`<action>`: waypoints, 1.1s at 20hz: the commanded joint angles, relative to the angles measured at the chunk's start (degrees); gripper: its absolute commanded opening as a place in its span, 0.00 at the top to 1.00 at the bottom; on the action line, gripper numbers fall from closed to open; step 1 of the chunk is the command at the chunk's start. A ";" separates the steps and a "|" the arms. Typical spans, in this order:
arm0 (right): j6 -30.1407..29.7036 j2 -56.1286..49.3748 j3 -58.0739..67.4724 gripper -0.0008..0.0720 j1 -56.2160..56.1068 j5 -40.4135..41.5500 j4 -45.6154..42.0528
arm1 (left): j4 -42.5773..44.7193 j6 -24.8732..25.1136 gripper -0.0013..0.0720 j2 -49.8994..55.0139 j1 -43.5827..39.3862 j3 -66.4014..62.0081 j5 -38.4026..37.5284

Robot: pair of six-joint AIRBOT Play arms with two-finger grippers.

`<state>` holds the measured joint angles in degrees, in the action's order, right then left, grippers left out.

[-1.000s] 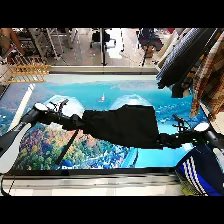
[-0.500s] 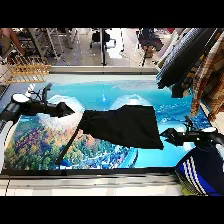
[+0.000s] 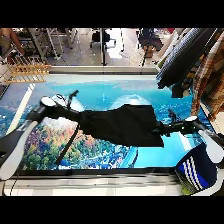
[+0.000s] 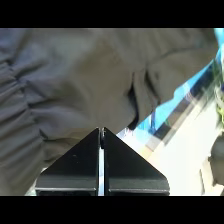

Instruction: Fold the clothes and pants, and hang the long-sleeved shirts on hangers.

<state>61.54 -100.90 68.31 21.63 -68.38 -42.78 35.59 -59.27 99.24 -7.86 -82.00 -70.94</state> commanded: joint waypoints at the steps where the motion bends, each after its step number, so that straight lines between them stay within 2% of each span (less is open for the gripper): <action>1: 8.55 6.01 4.09 0.97 -0.48 -1.05 -13.88 | -0.04 -4.98 0.97 6.56 -3.98 -0.07 1.51; 3: 13.75 12.04 4.44 0.97 -0.85 -0.96 -21.97 | -0.09 -8.02 0.97 10.21 -5.75 -0.07 5.27; 6: 16.81 16.87 7.93 0.97 -4.00 -1.16 -24.50 | -2.75 -8.68 0.97 12.96 -7.89 -0.09 7.17; 8: 19.12 16.76 13.33 0.97 -10.60 -0.98 -26.01 | -3.58 -8.81 0.97 12.83 -8.59 -0.09 9.25; 13: 21.68 12.52 27.47 0.97 -40.68 1.49 -39.85 | -5.27 -9.75 0.97 11.93 -8.37 -0.09 7.32; 16: 21.70 7.19 28.06 0.97 -55.93 3.98 -42.25 | -5.62 -9.35 0.97 4.76 -5.20 -0.09 3.39; 18: 21.84 2.38 28.06 0.97 -61.20 6.27 -42.66 | -2.01 -10.27 0.97 -2.58 -0.44 -0.07 -2.27; 21: 21.99 -3.72 28.06 0.96 -63.69 9.88 -40.76 | 10.88 -17.07 0.97 -12.26 8.76 -0.07 -5.07; 22: 22.01 -4.83 28.09 0.81 -63.67 9.99 -39.41 | 12.39 -17.46 0.97 -14.25 11.32 -0.07 -5.27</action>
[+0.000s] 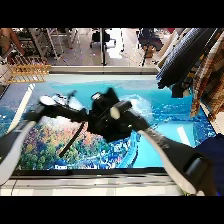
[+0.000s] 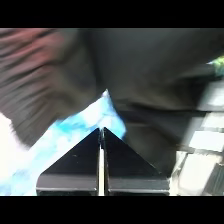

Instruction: Fold the clothes and pants, and hang the long-sleeved shirts on hangers.

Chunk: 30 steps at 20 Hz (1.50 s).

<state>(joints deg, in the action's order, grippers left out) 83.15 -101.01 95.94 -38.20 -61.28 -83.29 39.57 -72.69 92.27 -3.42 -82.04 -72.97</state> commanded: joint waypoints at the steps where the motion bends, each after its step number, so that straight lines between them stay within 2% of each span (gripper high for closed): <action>1: 1.27 -4.90 0.61 0.52 -3.52 2.75 1.40 | 8.39 -4.00 0.97 -8.74 9.11 -0.02 -3.63; 2: 2.78 -4.31 1.49 0.28 -2.51 1.95 0.92 | 8.41 -4.00 0.97 -9.66 10.47 -0.02 -3.67; 3: 4.22 -3.08 2.73 0.26 -0.90 0.76 0.74 | 8.22 -4.00 0.97 -10.14 11.32 -0.02 -3.63; 5: 5.81 1.36 4.39 0.26 4.66 -1.64 0.76 | 6.69 -2.69 0.97 -10.05 11.13 -0.02 -3.63; 7: 10.29 5.99 4.35 0.26 13.27 -3.32 1.90 | 4.33 0.42 0.97 -9.33 8.17 -0.02 -3.34; 8: 10.54 7.02 4.33 0.26 17.73 -5.16 5.11 | 3.19 2.21 0.97 -8.63 5.90 -0.02 -2.69; 10: 9.07 6.93 3.52 0.25 26.45 -9.62 17.00 | 2.82 2.89 0.97 -6.45 0.79 -0.02 0.79; 13: 5.11 5.42 -2.80 0.25 33.70 -9.81 30.16 | 2.82 4.15 0.97 -0.87 -6.32 -0.02 8.90; 14: 3.72 4.33 -4.50 0.24 34.29 -9.55 31.65 | 2.80 4.17 0.97 1.40 -8.15 -0.02 10.97; 16: 0.09 0.44 -5.40 0.09 33.99 -9.60 33.73 | 2.80 4.13 0.97 6.45 -10.51 -0.04 12.66; 19: -7.67 -6.05 -5.27 0.03 33.31 -8.13 42.91 | 2.82 1.40 0.97 13.86 -11.17 -0.04 11.63; 21: -11.06 -8.96 -4.20 0.03 32.70 -7.98 45.18 | 2.82 -0.22 0.97 17.20 -10.49 -0.04 9.94; 25: -11.39 -13.03 -0.61 0.03 31.23 -9.16 42.69 | 2.78 -0.22 0.97 18.73 -9.73 -0.20 8.33; 30: -9.31 -17.00 2.34 0.03 28.55 -16.06 41.46 | 2.78 -0.92 0.97 18.75 -9.55 -4.46 7.04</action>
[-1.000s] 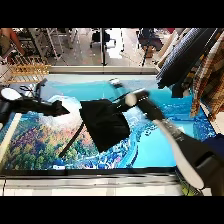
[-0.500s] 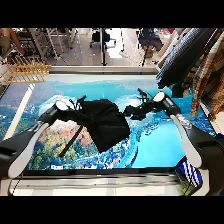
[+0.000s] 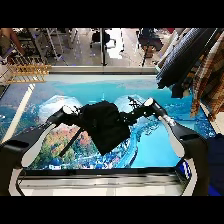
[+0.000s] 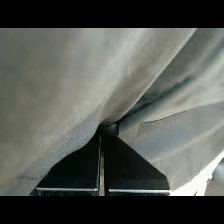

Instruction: Fold the clothes and pants, and hang the long-sleeved shirts on hangers.

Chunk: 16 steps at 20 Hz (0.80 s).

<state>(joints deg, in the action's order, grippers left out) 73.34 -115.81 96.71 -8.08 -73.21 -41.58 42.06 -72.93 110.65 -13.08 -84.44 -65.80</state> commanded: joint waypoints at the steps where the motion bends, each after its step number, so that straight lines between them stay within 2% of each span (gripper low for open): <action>1: 1.49 -2.67 2.03 0.04 -2.54 -4.28 -0.20 | 0.33 -1.29 0.97 0.37 0.11 -2.73 -0.44; 2: 1.57 -2.84 2.34 0.21 -3.41 -3.32 -0.22 | 0.33 -1.27 0.97 0.37 0.13 -3.26 -0.98; 3: 1.62 -2.67 2.36 0.64 -3.98 -1.20 0.11 | 0.31 -1.27 0.97 0.33 0.22 -3.48 -1.88; 4: 1.62 -2.49 2.47 0.93 -4.11 -0.04 1.46 | 0.33 -1.27 0.97 0.20 0.42 -3.48 -3.32; 5: 1.57 -2.40 3.23 0.96 -3.91 -0.55 3.19 | 0.33 -1.25 0.97 -0.04 0.81 -3.48 -5.31; 8: 1.60 0.87 4.72 0.97 -2.73 -2.38 4.02 | 0.39 -0.96 0.97 -3.13 2.80 -3.48 -11.80; 12: 1.84 11.41 4.68 0.97 0.92 -3.13 3.87 | 3.96 -0.13 0.97 -12.87 6.23 -3.45 -20.50; 16: 5.01 24.09 4.66 0.97 10.38 -9.07 3.61 | 10.29 0.90 0.97 -23.23 9.18 -3.43 -29.92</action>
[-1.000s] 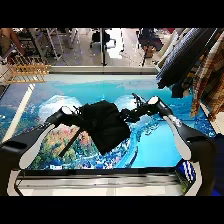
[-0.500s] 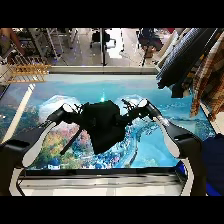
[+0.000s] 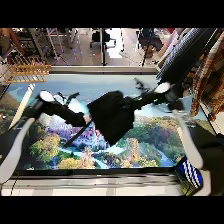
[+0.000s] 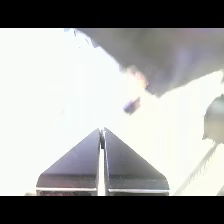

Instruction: Fold the clothes and pants, and hang the long-sleeved shirts on hangers.

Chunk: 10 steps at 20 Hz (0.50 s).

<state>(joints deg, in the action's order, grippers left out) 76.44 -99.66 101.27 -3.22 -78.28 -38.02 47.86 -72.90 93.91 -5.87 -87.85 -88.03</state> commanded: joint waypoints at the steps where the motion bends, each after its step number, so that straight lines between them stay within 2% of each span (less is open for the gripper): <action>1: 3.08 11.34 0.09 0.97 9.07 -5.84 -0.55 | 5.70 1.64 0.97 -8.55 2.64 0.00 -9.20; 6: 5.57 26.60 0.09 0.97 32.63 -15.74 -5.03 | 7.23 2.21 0.97 -15.10 5.97 0.22 -10.38; 10: 3.67 33.03 -0.70 0.97 61.09 -24.30 -6.19 | 7.19 3.52 0.97 -15.63 5.86 0.24 -10.34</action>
<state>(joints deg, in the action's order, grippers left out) 81.12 -71.48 101.14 40.25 -95.33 -42.74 54.54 -70.26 79.35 -0.32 -87.64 -97.73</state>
